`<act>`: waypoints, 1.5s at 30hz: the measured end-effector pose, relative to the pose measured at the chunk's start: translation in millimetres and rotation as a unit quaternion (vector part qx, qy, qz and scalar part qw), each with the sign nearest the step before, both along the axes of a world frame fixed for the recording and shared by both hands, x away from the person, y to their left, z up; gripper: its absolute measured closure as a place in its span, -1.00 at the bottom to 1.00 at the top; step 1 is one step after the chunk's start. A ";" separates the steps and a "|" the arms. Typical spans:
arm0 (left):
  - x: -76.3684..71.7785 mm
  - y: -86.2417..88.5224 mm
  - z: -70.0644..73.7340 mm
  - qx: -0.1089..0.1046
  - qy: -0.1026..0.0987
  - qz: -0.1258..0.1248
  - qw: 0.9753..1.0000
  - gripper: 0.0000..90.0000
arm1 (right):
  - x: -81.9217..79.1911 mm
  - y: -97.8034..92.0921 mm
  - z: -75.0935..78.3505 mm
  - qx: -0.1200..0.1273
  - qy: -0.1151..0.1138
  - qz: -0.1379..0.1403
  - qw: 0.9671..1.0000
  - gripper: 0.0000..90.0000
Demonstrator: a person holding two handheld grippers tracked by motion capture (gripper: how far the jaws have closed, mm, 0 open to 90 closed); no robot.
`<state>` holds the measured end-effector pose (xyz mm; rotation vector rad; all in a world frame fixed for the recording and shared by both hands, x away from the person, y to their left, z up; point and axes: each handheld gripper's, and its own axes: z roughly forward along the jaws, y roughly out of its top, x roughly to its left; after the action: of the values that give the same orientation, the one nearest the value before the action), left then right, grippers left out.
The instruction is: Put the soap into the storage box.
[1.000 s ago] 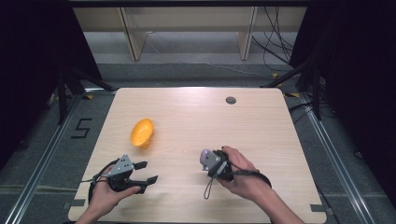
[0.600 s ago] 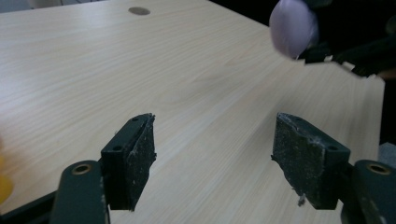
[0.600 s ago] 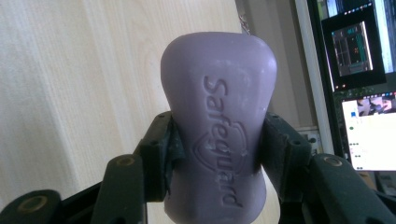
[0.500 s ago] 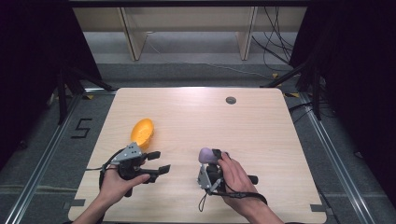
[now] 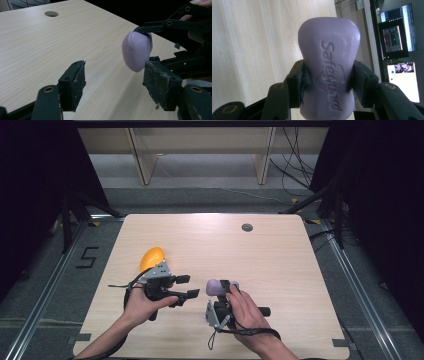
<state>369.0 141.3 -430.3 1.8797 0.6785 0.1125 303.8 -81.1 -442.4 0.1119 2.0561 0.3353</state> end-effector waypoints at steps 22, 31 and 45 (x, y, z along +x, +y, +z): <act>13.3 -23.6 -3.4 -0.005 0.038 -0.054 0.998 0.01 | 1.6 7.4 -1.3 -0.041 -0.024 0.047 0.998 0.12; 17.1 -30.9 -7.6 -0.008 0.055 -0.076 0.996 0.08 | 1.9 8.9 -4.7 -0.036 -0.022 0.057 0.997 0.12; 15.9 -32.1 -8.4 -0.014 0.066 -0.084 0.994 0.20 | -0.5 11.5 -6.3 -0.036 -0.020 0.069 0.997 0.11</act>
<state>384.9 109.3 -438.7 1.9204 0.6052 -0.1288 303.3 -69.6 -448.8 -0.0799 2.0375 0.3459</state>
